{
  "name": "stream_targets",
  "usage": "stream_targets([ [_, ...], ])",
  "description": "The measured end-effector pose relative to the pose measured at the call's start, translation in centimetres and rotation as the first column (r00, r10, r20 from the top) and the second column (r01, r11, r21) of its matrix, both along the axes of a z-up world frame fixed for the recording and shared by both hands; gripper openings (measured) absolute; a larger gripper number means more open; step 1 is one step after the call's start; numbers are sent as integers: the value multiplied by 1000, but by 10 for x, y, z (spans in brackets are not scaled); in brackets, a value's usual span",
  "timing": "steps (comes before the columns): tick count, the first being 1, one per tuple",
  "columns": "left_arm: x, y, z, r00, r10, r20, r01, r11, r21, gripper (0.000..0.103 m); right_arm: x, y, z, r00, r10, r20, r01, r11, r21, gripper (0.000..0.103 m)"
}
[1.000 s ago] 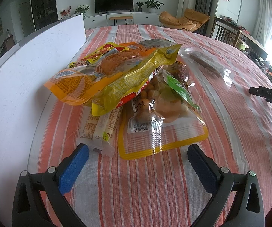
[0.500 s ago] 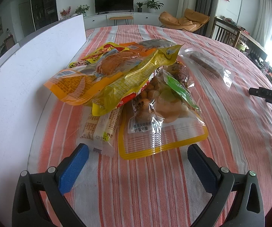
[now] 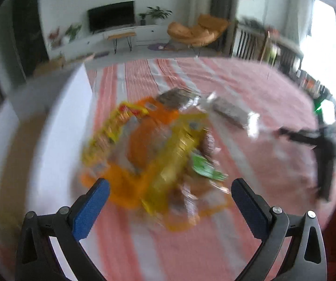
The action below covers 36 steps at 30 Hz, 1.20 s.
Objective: Organize snacks
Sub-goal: 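Move left tool to the long yellow snack bag and grasp it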
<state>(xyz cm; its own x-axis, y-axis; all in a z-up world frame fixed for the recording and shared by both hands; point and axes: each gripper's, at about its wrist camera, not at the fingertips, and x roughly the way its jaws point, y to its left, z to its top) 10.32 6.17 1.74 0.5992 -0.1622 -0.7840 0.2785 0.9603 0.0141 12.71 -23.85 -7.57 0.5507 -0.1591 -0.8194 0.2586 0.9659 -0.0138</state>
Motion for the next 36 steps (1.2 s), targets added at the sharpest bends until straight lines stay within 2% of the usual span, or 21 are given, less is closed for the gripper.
stream_targets([
  [1, 8, -3, -2, 1000, -25, -6, 25, 1000, 13, 90, 0, 0, 0, 1000, 0, 0, 0, 1000, 0, 103],
  [2, 16, -8, -5, 998, -51, -23, 51, 998, 22, 85, 0, 0, 0, 1000, 0, 0, 0, 1000, 0, 103],
  [4, 33, -23, -19, 992, -98, -79, 103, 993, 66, 66, 0, 0, 0, 1000, 0, 0, 0, 1000, 0, 103],
  [6, 48, -36, -36, 987, -106, -122, 122, 985, 125, 56, 0, 0, 0, 1000, 0, 0, 0, 1000, 0, 103],
  [7, 53, -36, -41, 986, -99, -134, 116, 985, 126, 53, 0, 1, 0, 1000, 0, 0, 0, 1000, 0, 103],
  [9, 65, -30, -47, 984, -80, -160, 91, 994, 64, 50, 0, 0, 0, 1000, 0, 0, 0, 1000, 0, 103],
  [12, 73, -15, -52, 980, -45, -195, 39, 999, -36, 36, 0, 0, 0, 1000, 0, 0, 0, 1000, 0, 103],
  [15, 73, -10, -53, 970, -66, -235, 47, 995, -86, 35, 0, 0, 0, 1000, 0, 0, 0, 1000, 0, 103],
  [20, 67, -3, -52, 962, -80, -263, 54, 993, -104, 34, 0, 0, 0, 1000, 0, 0, 0, 1000, 0, 103],
  [27, 70, 4, -52, 971, 3, -241, -27, 995, -99, 23, 0, 0, 0, 1000, 0, 0, 0, 1000, 0, 103],
  [36, 64, 10, -52, 974, 23, -224, -44, 995, -90, 23, 0, 0, 0, 1000, 0, 0, 0, 1000, 0, 103],
])
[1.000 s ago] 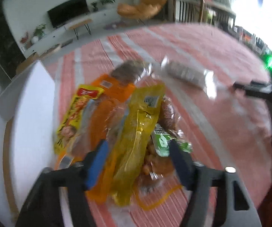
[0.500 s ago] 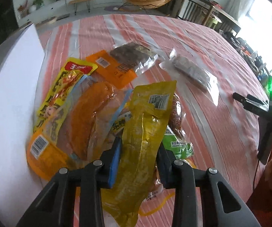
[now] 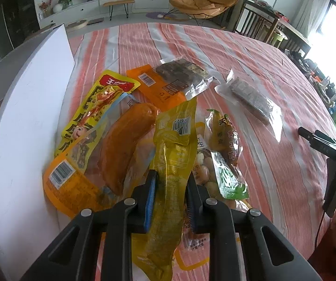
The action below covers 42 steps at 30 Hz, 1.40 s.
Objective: Organize snacks
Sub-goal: 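Move left tool to the long yellow snack bag and grasp it, then lift the yellow bag with left tool while right tool grasps clear brown-cube packet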
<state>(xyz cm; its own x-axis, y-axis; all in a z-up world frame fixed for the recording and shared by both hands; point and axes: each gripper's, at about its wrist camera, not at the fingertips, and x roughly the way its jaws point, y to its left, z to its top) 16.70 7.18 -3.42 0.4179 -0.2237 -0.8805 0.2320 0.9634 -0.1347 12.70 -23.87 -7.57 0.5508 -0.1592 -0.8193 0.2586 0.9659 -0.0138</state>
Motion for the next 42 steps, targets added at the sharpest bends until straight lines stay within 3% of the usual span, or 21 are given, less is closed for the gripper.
stream_targets([
  [11, -12, 13, 0, 998, 45, 43, -45, 999, -13, 22, 0, 0, 0, 1000, 0, 0, 0, 1000, 0, 103],
  [15, -19, 31, 4, 990, 127, 54, -121, 987, -108, 22, 0, 0, 0, 1000, 0, 0, 0, 1000, 0, 103],
  [18, -31, 46, 12, 981, 183, 61, -167, 964, -208, 21, 0, 0, 0, 1000, 0, 0, 0, 1000, 0, 103],
  [27, -66, 64, 38, 967, 232, 106, -178, 911, -373, 21, 0, 0, 0, 1000, 1, 0, -1, 1000, 0, 103],
  [30, -76, 71, 45, 965, 241, 107, -174, 888, -425, 21, 7, 2, 2, 997, 74, -24, -74, 997, 15, 103],
  [33, -86, 79, 50, 962, 245, 117, -166, 873, -459, 21, 23, 9, 15, 980, 187, -69, -170, 966, 197, 102],
  [35, -91, 82, 53, 960, 250, 124, -162, 863, -479, 21, 37, 32, 33, 949, 312, -39, -284, 903, 322, 102],
  [39, -105, 95, 61, 951, 282, 127, -175, 829, -531, 21, 78, 109, 54, 856, 510, -83, -489, 851, 190, 101],
  [42, -115, 104, 69, 945, 298, 137, -178, 817, -549, 21, 114, 148, 39, 817, 538, -208, -528, 842, 107, 101],
])
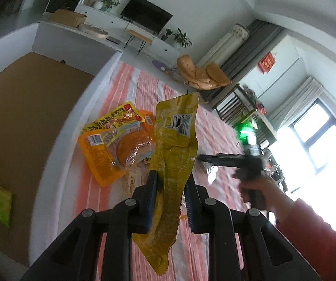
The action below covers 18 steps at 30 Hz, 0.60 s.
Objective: Organize snacks
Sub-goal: 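Lift the yellow bag with left tool while right tool grasps clear brown-cube packet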
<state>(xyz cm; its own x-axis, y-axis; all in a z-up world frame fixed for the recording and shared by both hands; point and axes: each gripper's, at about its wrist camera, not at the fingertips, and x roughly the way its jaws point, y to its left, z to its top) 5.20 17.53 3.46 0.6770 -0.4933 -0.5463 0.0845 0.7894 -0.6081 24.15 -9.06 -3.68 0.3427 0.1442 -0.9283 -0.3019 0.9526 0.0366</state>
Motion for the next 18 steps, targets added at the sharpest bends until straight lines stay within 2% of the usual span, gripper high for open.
stream_targets([
  [3, -4, 7, 5, 1000, -7, 19, 8, 1000, -24, 21, 20, 16, -22, 996, 21, -87, -32, 992, -122, 100],
  [4, -6, 9, 6, 1000, -13, 27, 14, 999, -33, 21, 21, 17, -29, 994, 19, -108, -36, 986, -161, 92],
  [5, -7, 10, 8, 999, -18, 38, 20, 999, -42, 21, 21, 14, -30, 993, 15, -121, -33, 988, -150, 84],
  [6, -7, 11, 10, 999, -22, 45, 25, 998, -54, 21, 20, 4, -28, 990, -11, -142, 1, 997, -74, 68],
  [7, -6, 12, 11, 998, -25, 49, 28, 997, -66, 21, 19, -3, -25, 989, -36, -146, 30, 999, -37, 58],
  [9, -6, 15, 13, 998, -28, 56, 33, 995, -89, 21, 13, -18, -21, 986, -64, -157, 63, 998, -9, 54],
  [12, -8, 26, 20, 997, -12, 76, 23, 990, -140, 21, 0, -43, -13, 983, -102, -152, 112, 992, 62, 52],
  [15, -15, 44, 31, 994, 17, 110, 3, 985, -175, 21, -15, -58, 15, 987, -105, -120, 130, 964, 230, 52],
  [18, -27, 74, 52, 984, 76, 163, -49, 986, -161, 21, -27, -40, 61, 996, -58, -74, 83, 915, 394, 52],
])
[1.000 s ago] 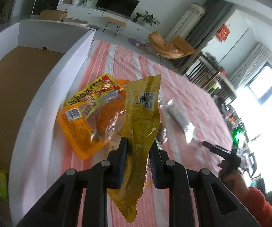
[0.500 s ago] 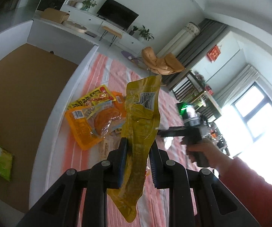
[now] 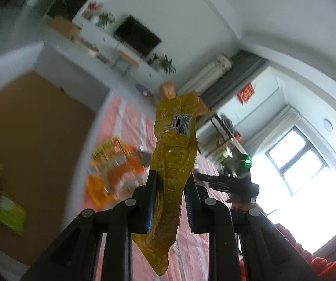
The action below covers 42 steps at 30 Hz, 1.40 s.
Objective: Organize snacks
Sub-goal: 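Lift the yellow bag with left tool while right tool grasps clear brown-cube packet, then carry both packets into the white cardboard box and open both tools, then bring both tools back above the snack pile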
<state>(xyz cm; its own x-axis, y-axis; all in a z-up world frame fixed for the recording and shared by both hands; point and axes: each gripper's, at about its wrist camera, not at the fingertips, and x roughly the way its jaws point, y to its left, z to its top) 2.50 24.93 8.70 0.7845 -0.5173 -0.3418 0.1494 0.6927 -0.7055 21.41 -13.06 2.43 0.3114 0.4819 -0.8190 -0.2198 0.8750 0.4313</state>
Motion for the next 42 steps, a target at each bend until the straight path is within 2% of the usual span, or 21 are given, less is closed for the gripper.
stream_targets([
  [3, -14, 36, 14, 995, 96, 14, -97, 994, 59, 21, -11, 58, 52, 993, 103, 65, -112, 983, 146, 52],
  [6, -25, 69, 14, 982, 189, -22, -185, 975, 123, 22, -24, 139, 89, 967, 227, 112, -250, 924, 290, 52],
  [8, -29, 91, 6, 962, 263, -77, -244, 951, 192, 22, -33, 199, 103, 946, 296, 129, -323, 874, 363, 53],
  [10, -30, 105, -6, 928, 341, -148, -293, 916, 276, 23, -38, 248, 105, 929, 342, 139, -369, 848, 381, 57],
  [11, -29, 113, -15, 902, 387, -193, -316, 894, 317, 28, -42, 274, 102, 921, 364, 141, -390, 843, 369, 62],
  [12, -29, 120, -22, 879, 419, -228, -329, 879, 345, 46, -44, 290, 98, 916, 379, 131, -401, 845, 355, 73],
  [13, -30, 125, -27, 874, 426, -235, -335, 878, 343, 63, -47, 311, 90, 915, 390, 104, -402, 852, 335, 87],
  [15, -37, 131, -32, 863, 454, -222, -371, 867, 332, 83, -52, 321, 83, 916, 392, 80, -395, 853, 341, 88],
  [16, -42, 133, -32, 856, 475, -206, -393, 855, 338, 85, -54, 320, 81, 919, 385, 80, -388, 852, 350, 88],
  [18, -44, 130, -31, 855, 484, -187, -411, 851, 328, 85, -53, 308, 82, 925, 365, 104, -378, 862, 339, 88],
  [20, -43, 120, -30, 871, 458, -178, -402, 872, 279, 85, -61, 286, 89, 931, 327, 161, -360, 892, 274, 89],
  [22, -41, 99, -25, 898, 413, -151, -369, 894, 253, 85, -66, 256, 88, 934, 287, 214, -330, 921, 206, 91],
  [24, -40, 69, -15, 930, 348, -115, -310, 915, 258, 85, -66, 220, 80, 937, 226, 265, -266, 955, 129, 92],
  [27, -31, 10, 3, 976, 207, -64, -182, 942, 281, 85, -67, 148, 41, 948, 111, 299, -107, 994, -29, 93],
  [29, -29, -35, 6, 994, 106, -37, -90, 947, 309, 90, -72, 93, 1, 960, 29, 278, 25, 982, -189, 93],
  [31, -27, -82, 0, 999, 18, -31, -6, 934, 356, 98, -80, 46, -37, 969, -32, 245, 109, 945, -309, 92],
  [32, -24, -107, -9, 999, -18, -38, 31, 921, 389, 98, -84, 30, -49, 970, -55, 235, 136, 930, -343, 92],
  [35, -10, -170, -52, 991, -69, -118, 119, 862, 492, 98, -106, -22, -72, 963, -115, 245, 206, 897, -391, 92],
  [37, 6, -192, -87, 980, -50, -193, 147, 835, 530, 98, -115, -36, -73, 954, -132, 270, 235, 887, -397, 92],
  [39, 16, -202, -112, 967, 15, -256, 141, 802, 580, 97, -117, -42, -76, 949, -141, 283, 250, 884, -396, 92],
  [42, 25, -198, -138, 951, 127, -281, 96, 743, 662, 96, -128, -50, -86, 944, -152, 292, 263, 882, -392, 92],
])
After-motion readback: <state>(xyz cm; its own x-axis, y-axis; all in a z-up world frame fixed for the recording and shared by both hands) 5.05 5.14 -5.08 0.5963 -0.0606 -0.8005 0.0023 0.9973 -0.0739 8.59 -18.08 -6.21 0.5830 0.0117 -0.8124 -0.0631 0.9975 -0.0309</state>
